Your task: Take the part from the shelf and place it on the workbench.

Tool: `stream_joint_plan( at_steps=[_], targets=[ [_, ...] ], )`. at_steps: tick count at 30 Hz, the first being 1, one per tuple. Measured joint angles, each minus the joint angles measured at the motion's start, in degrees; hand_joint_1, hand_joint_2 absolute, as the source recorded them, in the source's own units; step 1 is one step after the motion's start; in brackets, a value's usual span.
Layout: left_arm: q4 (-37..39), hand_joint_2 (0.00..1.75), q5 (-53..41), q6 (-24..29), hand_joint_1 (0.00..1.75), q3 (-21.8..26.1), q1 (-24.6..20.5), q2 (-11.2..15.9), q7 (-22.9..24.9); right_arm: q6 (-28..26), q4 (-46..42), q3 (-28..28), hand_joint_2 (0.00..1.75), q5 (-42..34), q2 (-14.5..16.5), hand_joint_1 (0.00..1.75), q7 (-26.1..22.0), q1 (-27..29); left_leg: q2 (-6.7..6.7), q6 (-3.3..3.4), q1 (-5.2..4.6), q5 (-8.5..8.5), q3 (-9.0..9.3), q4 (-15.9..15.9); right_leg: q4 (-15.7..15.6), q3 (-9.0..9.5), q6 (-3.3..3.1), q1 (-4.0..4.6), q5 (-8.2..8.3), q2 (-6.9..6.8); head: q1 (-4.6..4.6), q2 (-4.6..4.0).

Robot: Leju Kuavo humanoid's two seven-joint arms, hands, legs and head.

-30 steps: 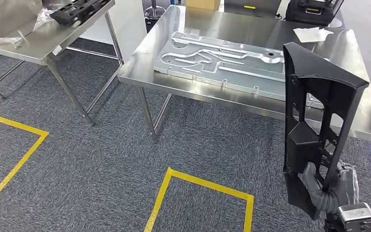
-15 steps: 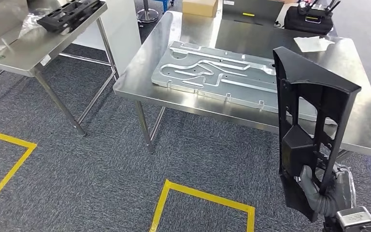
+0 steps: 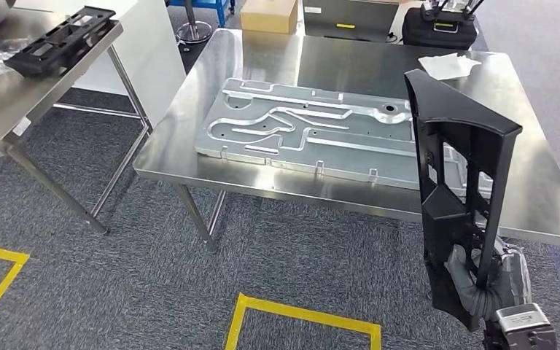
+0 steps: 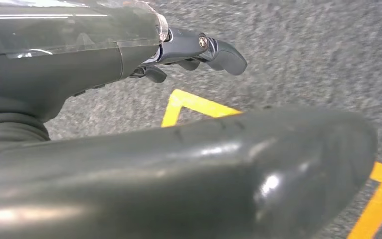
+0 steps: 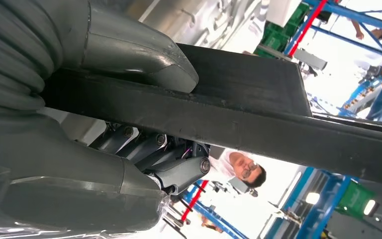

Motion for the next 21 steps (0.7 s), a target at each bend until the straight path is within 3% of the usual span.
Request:
stream_joint_plan(
  at_steps=[1, 2, 5, 7, 8, 10, 12, 13, 14, 16, 17, 18, 20, 21],
  targets=[
    [0.0, 0.00, 0.0, 0.0, 0.00, 0.0, 0.1, 0.0, 0.0, 0.0, 0.1, 0.1, 1.75, 0.0, 0.0, 1.75, 0.1, -0.2, 0.01, 0.21, -0.14, 2.66, 0.29, -2.1, -0.1, 0.67, 0.38, 0.00, -0.78, 0.12, 0.01, 0.00],
    [0.0, 0.00, 0.0, 0.1, 0.00, 0.0, 0.1, 0.0, 0.1, 0.0, 0.2, 0.1, 1.75, 0.1, 0.1, 1.75, 0.2, -0.4, 0.02, 0.58, -0.32, 4.21, 0.52, -3.3, -0.3, 1.38, 0.82, 0.02, -1.37, 0.22, 0.01, 0.00],
    [0.0, 0.00, -0.1, 0.0, 0.00, 0.0, 0.0, 0.0, 0.2, -0.1, 0.3, 0.3, 1.75, 0.5, 0.1, 1.75, 0.5, -1.1, -0.15, 2.06, -0.43, 3.37, 2.50, -4.4, 1.7, 1.80, 2.00, 0.01, -0.22, 0.14, 0.02, 0.00],
    [0.0, 0.00, -0.1, -0.1, 0.00, 0.0, -0.2, -0.1, 0.2, -0.1, 0.3, 0.4, 1.75, 0.7, 0.1, 1.75, 0.6, -1.6, -0.29, 2.81, -0.23, 2.70, 4.67, -5.7, 7.5, -1.60, 2.32, -0.09, 1.03, -0.30, 0.03, 0.00],
    [0.0, 0.00, -0.2, -0.1, 0.00, 0.0, -0.2, -0.1, 0.3, -0.2, 0.4, 0.4, 1.75, 0.7, 0.1, 1.75, 0.7, -1.7, -0.31, 3.04, -0.17, 2.19, 5.77, -6.2, 10.9, -4.33, 2.42, -0.14, 0.49, -0.51, 0.04, 0.00],
    [0.0, 0.00, -0.2, -0.2, 0.00, 0.0, -0.2, -0.1, 0.3, -0.3, 0.4, 0.5, 1.75, 0.8, 0.1, 1.75, 0.8, -1.8, -0.42, 3.19, -0.15, 0.90, 7.95, -7.0, 15.4, -9.59, 2.70, -0.13, -3.09, -0.65, 0.03, 0.00],
    [0.0, 0.00, -0.3, -0.4, 0.00, 0.0, -0.1, -0.1, 0.3, -0.4, 0.4, 0.5, 1.75, 0.9, 0.1, 1.75, 1.0, -1.8, -0.63, 3.00, -0.11, -0.77, 10.47, -7.4, 14.9, -12.77, 2.87, -0.14, -6.10, -0.79, 0.03, 0.00],
    [0.0, 0.00, -0.5, -0.5, 0.00, 0.0, 0.0, -0.1, 0.3, -0.5, 0.4, 0.6, 1.75, 1.0, 0.1, 1.75, 1.1, -1.9, -0.71, 2.87, -0.08, -1.73, 11.81, -7.5, 12.7, -13.46, 2.85, -0.14, -5.60, -0.90, 0.04, 0.00],
    [0.0, 0.00, -0.6, -0.6, 0.00, 0.0, 0.0, -0.2, 0.3, -0.6, 0.4, 0.6, 1.75, 1.1, 0.2, 1.75, 1.2, -1.9, -0.76, 2.72, -0.06, -2.74, 12.98, -7.6, 9.7, -13.74, 2.68, -0.13, -2.89, -1.07, 0.04, 0.00],
    [0.0, 0.00, -0.7, -0.8, 0.00, -0.1, 0.1, -0.3, 0.3, -0.8, 0.4, 0.7, 1.75, 1.2, 0.2, 1.75, 1.5, -1.9, -0.84, 2.23, -0.23, -4.88, 15.19, -7.5, 4.3, -13.95, 2.00, 0.15, 5.94, -1.49, 0.03, 0.00],
    [0.0, 0.00, -0.8, -0.8, 0.00, -0.1, 0.0, -0.3, 0.4, -0.9, 0.3, 0.7, 1.75, 1.3, 0.3, 1.75, 1.5, -1.9, -0.85, 1.87, -0.33, -5.78, 16.11, -7.8, 2.9, -13.85, 1.55, 0.33, 9.09, -1.57, 0.02, 0.00],
    [0.0, 0.00, -0.8, -0.8, 0.00, -0.1, 0.0, -0.3, 0.4, -1.0, 0.1, 0.8, 1.75, 1.4, 0.4, 1.75, 1.6, -1.9, -0.84, 1.44, -0.46, -6.23, 17.01, -7.8, 2.3, -13.61, 1.09, 0.45, 10.39, -1.50, 0.01, 0.00],
    [0.0, 0.00, -0.9, -0.9, 0.00, -0.1, -0.4, -0.3, 0.4, -1.1, -0.5, 0.8, 1.75, 1.6, 0.6, 1.75, 1.6, -2.1, -0.77, 0.67, -0.45, -5.47, 17.19, -6.5, 2.0, -12.26, 0.20, 0.37, 9.31, -1.10, 0.00, 0.00],
    [0.0, 0.00, -1.0, -1.0, 0.00, -0.2, -0.6, -0.3, 0.4, -1.1, -0.8, 0.8, 1.75, 1.7, 0.7, 1.75, 1.6, -2.2, -0.76, 0.37, -0.42, -4.36, 16.11, -3.9, 1.6, -11.42, -0.17, 0.26, 8.81, -0.99, 0.00, 0.00]
  ],
)
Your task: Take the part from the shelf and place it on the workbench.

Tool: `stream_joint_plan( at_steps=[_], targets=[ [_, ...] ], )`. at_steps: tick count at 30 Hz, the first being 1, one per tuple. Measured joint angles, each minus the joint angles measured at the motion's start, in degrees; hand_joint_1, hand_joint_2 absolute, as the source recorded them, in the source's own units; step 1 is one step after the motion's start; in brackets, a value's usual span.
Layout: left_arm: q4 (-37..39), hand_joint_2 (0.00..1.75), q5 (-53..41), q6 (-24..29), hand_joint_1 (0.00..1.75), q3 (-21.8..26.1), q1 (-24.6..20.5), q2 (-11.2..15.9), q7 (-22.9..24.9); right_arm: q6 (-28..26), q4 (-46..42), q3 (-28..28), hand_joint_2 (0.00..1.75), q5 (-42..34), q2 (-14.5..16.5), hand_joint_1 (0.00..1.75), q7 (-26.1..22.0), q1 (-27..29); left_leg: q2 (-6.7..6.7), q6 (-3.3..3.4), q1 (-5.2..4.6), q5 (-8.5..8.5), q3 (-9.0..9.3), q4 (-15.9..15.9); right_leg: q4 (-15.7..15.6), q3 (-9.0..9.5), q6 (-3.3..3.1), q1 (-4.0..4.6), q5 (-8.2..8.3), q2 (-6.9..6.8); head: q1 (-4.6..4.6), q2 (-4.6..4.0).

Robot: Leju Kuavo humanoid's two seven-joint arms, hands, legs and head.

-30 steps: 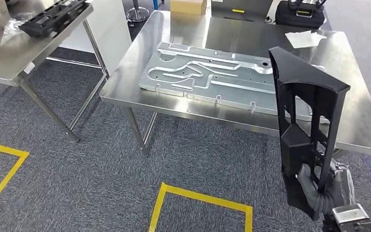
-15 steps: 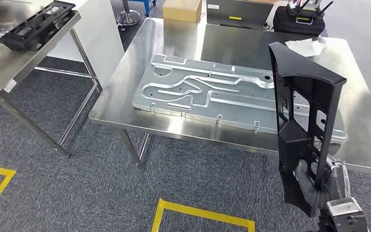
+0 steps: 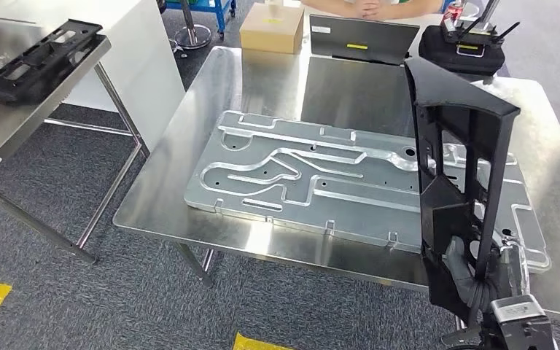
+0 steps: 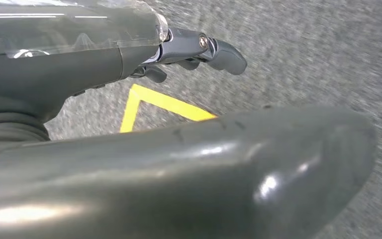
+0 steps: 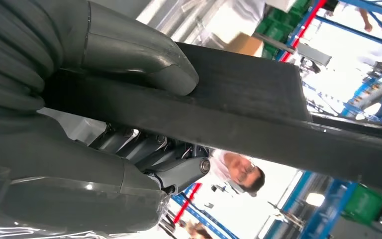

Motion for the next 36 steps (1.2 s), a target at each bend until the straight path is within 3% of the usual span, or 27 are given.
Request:
stream_joint_plan(
  at_steps=[2, 3, 4, 6, 7, 8, 11, 12, 14, 16, 17, 19, 20, 21, 22, 24, 25, 26, 29, 36],
  targets=[
    [0.0, 0.00, -0.4, -0.3, 0.00, -0.1, -0.2, 0.0, 0.0, -0.3, -0.9, 0.0, 1.75, 0.1, 0.3, 1.75, 0.0, 0.1, 0.01, -0.47, 0.13, 0.64, -4.72, 7.4, -0.7, 1.79, -0.61, -0.07, -1.12, 0.13, -0.02, 0.00],
    [0.0, 0.00, -0.6, -0.5, 0.00, -0.3, -0.2, 0.0, 0.0, -0.4, -1.5, 0.0, 1.75, 0.1, 0.5, 1.75, 0.0, 0.2, 0.01, -0.63, 0.14, -0.67, -7.53, 10.7, -0.9, 2.70, -0.82, -0.06, -1.81, 0.28, -0.03, 0.00],
    [0.0, 0.00, -0.8, -0.7, 0.00, -0.4, 0.0, 0.0, 0.0, -0.5, -2.1, 0.0, 1.75, 0.1, 0.7, 1.75, 0.0, 0.4, 0.01, -0.71, 0.14, -3.14, -10.10, 13.0, -1.1, 3.65, -0.96, -0.04, -2.55, 0.53, -0.03, 0.00],
    [0.0, 0.00, -1.1, -1.0, 0.00, -0.7, 0.2, 0.0, 0.0, -0.7, -3.4, 0.0, 1.75, 0.0, 1.1, 1.75, 0.2, 1.0, 0.01, -0.49, 0.13, -7.66, -13.47, 13.1, -1.2, 5.74, -1.06, 0.06, -4.16, 1.14, -0.04, 0.00],
    [0.0, 0.00, -1.2, -1.1, 0.00, -0.8, 0.3, 0.0, 0.0, -0.7, -3.9, 0.0, 1.75, 0.0, 1.2, 1.75, 0.4, 1.3, 0.01, -0.22, 0.09, -7.81, -14.29, 11.3, -1.2, 6.87, -1.08, 0.13, -5.02, 1.41, -0.03, 0.00],
    [0.0, 0.00, -1.2, -1.2, 0.00, -0.9, 0.4, 0.0, 0.0, -0.8, -4.4, 0.0, 1.75, -0.1, 1.4, 1.75, 0.4, 1.5, 0.03, 0.25, -0.02, -5.52, -14.68, 8.5, -1.2, 7.94, -1.09, 0.22, -5.88, 1.61, -0.03, 0.00],
    [0.0, 0.00, -1.4, -1.3, 0.00, -1.1, 0.5, 0.3, 0.0, -1.0, -5.2, 0.0, 1.75, -0.3, 1.7, 1.75, 0.4, 1.9, 0.08, 1.58, -0.78, 7.19, -15.06, 0.5, -1.3, 10.01, -0.62, 0.41, -7.81, 2.48, -0.03, 0.00],
    [0.0, 0.00, -1.4, -1.4, 0.00, -1.2, 0.4, 0.4, 0.0, -1.3, -5.4, 0.0, 1.75, -0.3, 1.9, 1.75, 0.4, 1.8, 0.04, 1.76, -1.05, 9.24, -15.01, -0.4, -1.5, 10.31, -0.23, 0.36, -8.16, 2.76, -0.03, 0.00],
    [0.0, 0.00, -1.6, -1.6, 0.00, -1.4, 0.1, 0.4, 0.1, -1.9, -6.0, 0.0, 1.75, 0.2, 2.2, 1.75, 0.5, 1.7, -0.12, 2.07, -1.11, 9.48, -14.23, -1.2, -2.2, 10.98, 0.62, 0.25, -8.73, 2.79, -0.05, 0.00],
    [0.0, 0.00, -1.9, -1.7, 0.00, -1.6, -0.1, 0.3, 0.1, -2.1, -6.5, 0.0, 1.75, 0.9, 2.3, 1.75, 0.7, 1.9, -0.21, 2.65, -0.73, 9.31, -13.01, -2.5, -0.8, 10.79, 1.27, 0.17, -9.87, 1.78, -0.04, 0.00],
    [0.0, 0.00, -2.0, -1.8, 0.00, -1.6, -0.2, 0.3, 0.1, -2.2, -6.6, 0.0, 1.75, 1.1, 2.3, 1.75, 0.8, 2.0, -0.23, 2.89, -0.54, 9.17, -12.36, -3.0, 1.6, 9.60, 1.55, 0.09, -10.93, 1.20, -0.03, 0.00],
    [0.0, 0.00, -2.1, -1.8, 0.00, -1.8, -0.2, 0.4, 0.1, -2.3, -6.7, -0.1, 1.75, 1.2, 2.4, 1.75, 1.1, 2.2, -0.25, 3.22, -0.51, 8.55, -11.52, -3.3, 9.0, 4.72, 2.12, -0.14, -13.22, 0.55, -0.03, 0.00],
    [0.0, 0.00, -2.2, -1.8, 0.00, -1.8, -0.1, 0.4, 0.1, -2.4, -6.7, -0.1, 1.75, 1.3, 2.4, 1.75, 1.4, 2.3, -0.26, 3.28, -0.50, 8.16, -11.16, -3.3, 11.9, 2.31, 2.49, -0.36, -13.43, 0.51, -0.03, 0.00],
    [0.0, 0.00, -2.2, -1.8, 0.00, -1.9, -0.1, 0.4, 0.1, -2.6, -6.7, -0.2, 1.75, 1.6, 2.4, 1.75, 1.7, 2.4, -0.27, 3.28, -0.46, 7.70, -10.70, -3.2, 13.1, 0.62, 2.94, -0.62, -12.48, 0.47, -0.03, 0.00],
    [0.0, 0.00, -2.3, -1.8, 0.00, -2.0, 0.0, 0.3, 0.1, -2.8, -6.7, -0.3, 1.75, 1.9, 2.4, 1.75, 2.1, 2.5, -0.31, 3.24, -0.36, 7.20, -10.15, -3.1, 12.0, 0.07, 3.43, -0.92, -10.24, 0.40, -0.03, 0.00],
    [0.0, 0.00, -2.3, -1.9, 0.00, -2.2, 0.0, 0.3, 0.0, -3.3, -6.7, -0.5, 1.75, 2.5, 2.3, 1.75, 2.7, 2.5, -0.42, 2.91, -0.11, 5.98, -9.18, -2.6, 5.7, 1.34, 4.42, -1.53, -4.49, 0.16, -0.03, 0.00],
    [0.0, 0.00, -2.3, -1.9, 0.00, -2.3, 0.0, 0.4, 0.0, -3.4, -6.7, -0.7, 1.75, 2.6, 2.3, 1.75, 2.9, 2.5, -0.52, 2.62, -0.12, 5.32, -8.93, -2.0, 2.4, 2.25, 4.74, -1.63, -2.66, 0.06, -0.02, 0.00],
    [0.0, 0.00, -2.3, -1.9, 0.00, -2.4, -0.1, 0.4, 0.0, -3.4, -6.7, -0.8, 1.75, 2.6, 2.1, 1.75, 3.1, 2.4, -0.60, 2.34, -0.20, 4.91, -8.92, -1.7, 0.5, 2.80, 4.32, -1.66, -1.85, -0.03, -0.04, 0.00],
    [0.0, 0.00, -2.3, -1.9, 0.00, -2.4, -0.1, 0.4, -0.1, -3.7, -6.6, -1.1, 1.75, 2.5, 1.8, 1.75, 3.3, 2.2, -0.64, 1.79, -0.50, 4.53, -9.03, -1.5, -0.5, 2.88, 2.78, -1.34, -2.20, -0.02, -0.09, 0.00],
    [0.0, 0.00, -2.3, -1.9, 0.00, -2.6, -0.1, 0.4, -0.1, -4.2, -5.9, -1.4, 1.75, 5.6, 0.8, 1.75, 5.7, 0.4, -0.55, 1.31, -0.38, 4.29, -8.54, -2.1, -0.7, 3.13, 2.37, -0.94, -2.62, 0.07, -0.09, 0.00]
  ],
)
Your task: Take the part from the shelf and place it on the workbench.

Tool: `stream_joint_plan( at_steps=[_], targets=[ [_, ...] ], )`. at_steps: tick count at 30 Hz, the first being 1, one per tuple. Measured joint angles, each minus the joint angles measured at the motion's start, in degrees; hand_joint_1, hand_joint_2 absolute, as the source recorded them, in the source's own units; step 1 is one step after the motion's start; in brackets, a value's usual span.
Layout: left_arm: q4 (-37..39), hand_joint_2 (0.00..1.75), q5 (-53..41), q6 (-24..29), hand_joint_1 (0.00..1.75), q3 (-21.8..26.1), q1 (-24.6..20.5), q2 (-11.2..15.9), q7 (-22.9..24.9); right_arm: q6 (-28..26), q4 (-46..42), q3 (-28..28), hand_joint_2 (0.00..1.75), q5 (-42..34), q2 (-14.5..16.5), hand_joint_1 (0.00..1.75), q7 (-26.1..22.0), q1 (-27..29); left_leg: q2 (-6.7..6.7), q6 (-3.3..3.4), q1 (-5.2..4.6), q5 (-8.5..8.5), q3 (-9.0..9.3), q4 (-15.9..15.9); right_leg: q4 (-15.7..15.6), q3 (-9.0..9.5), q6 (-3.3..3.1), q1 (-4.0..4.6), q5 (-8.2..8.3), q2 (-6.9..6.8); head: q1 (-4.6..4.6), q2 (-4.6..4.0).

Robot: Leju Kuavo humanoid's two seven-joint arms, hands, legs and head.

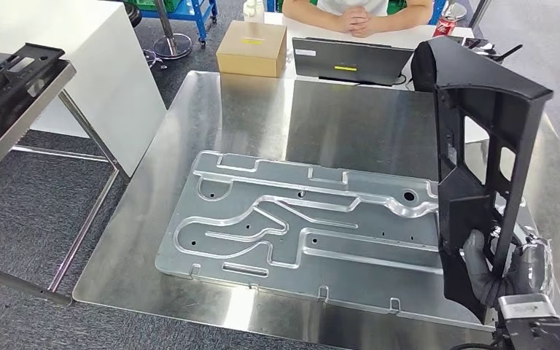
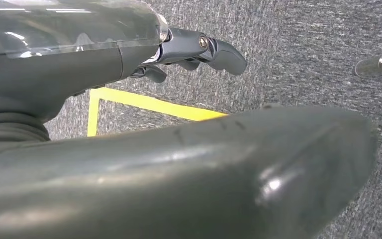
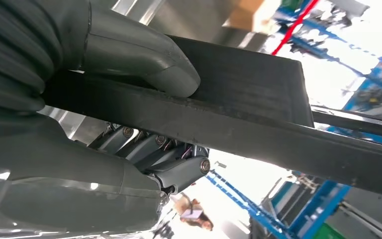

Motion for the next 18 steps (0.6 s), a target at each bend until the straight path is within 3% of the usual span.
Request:
stream_joint_plan(
  at_steps=[8, 12, 18],
  targets=[
    [0.0, 0.00, -0.2, -0.5, 0.00, -0.1, 0.0, 0.0, -0.2, 1.1, 11.5, 1.2, 1.75, 13.9, -4.7, 1.75, 9.0, -12.3, 0.13, -0.15, 0.22, -0.04, 0.33, -0.1, -0.1, 0.53, -0.06, 0.03, -0.02, 0.07, 0.00, 0.00],
    [0.0, 0.00, 0.3, -0.3, 0.00, 0.0, -0.2, 0.0, -0.1, 1.8, 21.4, 5.1, 1.75, 20.9, -6.3, 1.75, 10.9, -20.1, 0.15, -0.18, 0.22, 0.00, 0.38, -0.1, -0.2, 0.65, -0.04, 0.03, 0.05, 0.09, 0.00, 0.00],
    [0.0, 0.00, 1.1, 0.4, 0.00, 0.0, -0.3, -0.3, 0.3, 2.9, 34.0, 13.0, 1.75, 29.2, -6.0, 1.75, 12.4, -29.5, 0.18, -0.20, 0.24, 0.02, 0.50, -0.1, -0.2, 0.65, -0.02, 0.05, 0.07, 0.13, 0.00, 0.00]
  ],
)
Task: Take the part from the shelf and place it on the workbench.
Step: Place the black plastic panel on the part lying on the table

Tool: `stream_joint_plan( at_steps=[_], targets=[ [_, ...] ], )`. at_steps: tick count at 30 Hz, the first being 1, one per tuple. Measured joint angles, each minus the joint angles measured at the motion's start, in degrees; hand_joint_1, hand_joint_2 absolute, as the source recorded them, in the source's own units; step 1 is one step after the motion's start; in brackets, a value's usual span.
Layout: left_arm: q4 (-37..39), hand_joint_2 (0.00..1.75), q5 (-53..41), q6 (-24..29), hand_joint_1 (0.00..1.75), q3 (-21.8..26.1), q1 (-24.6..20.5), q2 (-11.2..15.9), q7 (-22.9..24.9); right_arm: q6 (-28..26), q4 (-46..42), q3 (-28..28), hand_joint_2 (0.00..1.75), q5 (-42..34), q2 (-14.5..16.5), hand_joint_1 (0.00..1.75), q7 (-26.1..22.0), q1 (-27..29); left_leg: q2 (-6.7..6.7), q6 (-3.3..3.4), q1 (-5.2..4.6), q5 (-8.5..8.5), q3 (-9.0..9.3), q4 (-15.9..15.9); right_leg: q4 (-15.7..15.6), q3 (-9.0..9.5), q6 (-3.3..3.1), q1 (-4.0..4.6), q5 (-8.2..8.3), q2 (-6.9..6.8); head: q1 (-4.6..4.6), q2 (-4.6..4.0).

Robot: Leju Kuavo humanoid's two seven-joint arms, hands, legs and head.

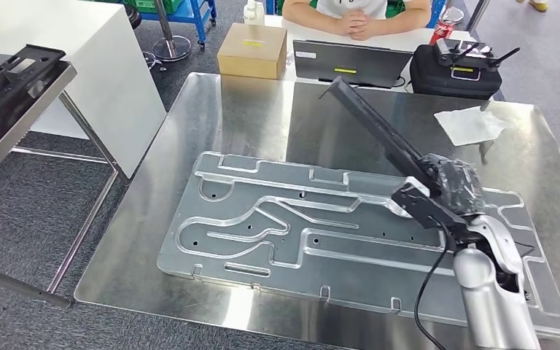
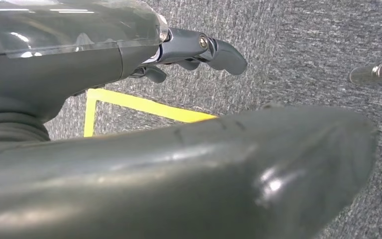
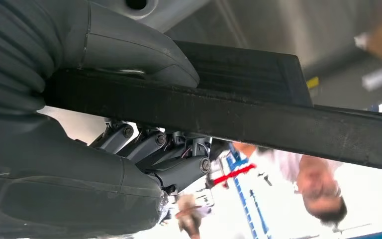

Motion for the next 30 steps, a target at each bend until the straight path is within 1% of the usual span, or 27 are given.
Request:
stream_joint_plan(
  at_steps=[3, 6, 10, 13, 22, 30],
  targets=[
    [0.0, 0.00, 0.1, 0.1, 0.00, 0.0, 0.0, -0.1, 0.1, 0.0, 5.0, 3.7, 1.75, 2.8, 0.7, 1.75, 0.6, -2.5, 0.09, -0.03, 0.03, -0.03, 0.05, 0.0, 0.0, 0.01, -0.01, 0.04, 0.01, 0.10, 0.00, 0.00],
    [0.0, 0.00, 0.1, 0.1, 0.00, 0.0, 0.0, -0.2, 0.2, 0.4, 9.2, 6.2, 1.75, 4.4, 1.5, 1.75, 0.4, -4.3, 0.55, -0.19, 0.09, -0.22, 0.11, 0.0, -0.1, 0.13, -0.06, 0.07, 0.04, 0.58, 0.00, 0.00],
    [0.0, 0.00, 0.2, 0.2, 0.00, 0.0, -0.1, -0.2, 0.2, 0.5, 15.8, 10.2, 1.75, 5.9, 3.1, 1.75, -1.0, -6.4, 1.46, -0.31, 0.22, -0.38, 0.51, -0.1, -0.2, 0.30, -0.24, 0.20, 0.22, 1.42, 0.00, 0.00],
    [0.0, 0.00, 0.5, 0.6, 0.00, 0.2, -0.4, -0.2, 0.3, 0.0, 21.2, 13.4, 1.75, 6.2, 4.6, 1.75, -3.1, -8.8, 1.90, -0.34, 0.30, -0.40, 0.73, -0.1, -0.3, 0.41, -0.26, 0.30, 0.39, 1.83, -0.01, 0.00],
    [0.0, 0.00, 2.5, 2.9, 0.00, 1.6, -0.6, -0.4, 0.6, 0.0, 32.1, 20.2, 1.75, 5.4, 8.9, 1.75, -6.5, -15.5, 1.92, -0.45, 0.53, -0.36, 1.23, -0.1, -0.4, 0.95, -0.38, 0.69, 0.47, 1.82, -0.02, 0.00],
    [0.0, 0.00, 3.9, 4.2, 0.00, 2.8, -0.6, -0.8, 0.2, 0.0, 39.1, 23.5, 1.75, 4.5, 11.7, 1.75, -8.2, -20.0, 1.92, -0.61, 0.69, -0.47, 1.43, -0.1, -0.4, 1.14, -0.51, 0.89, 0.39, 1.83, -0.02, 0.00]
  ],
)
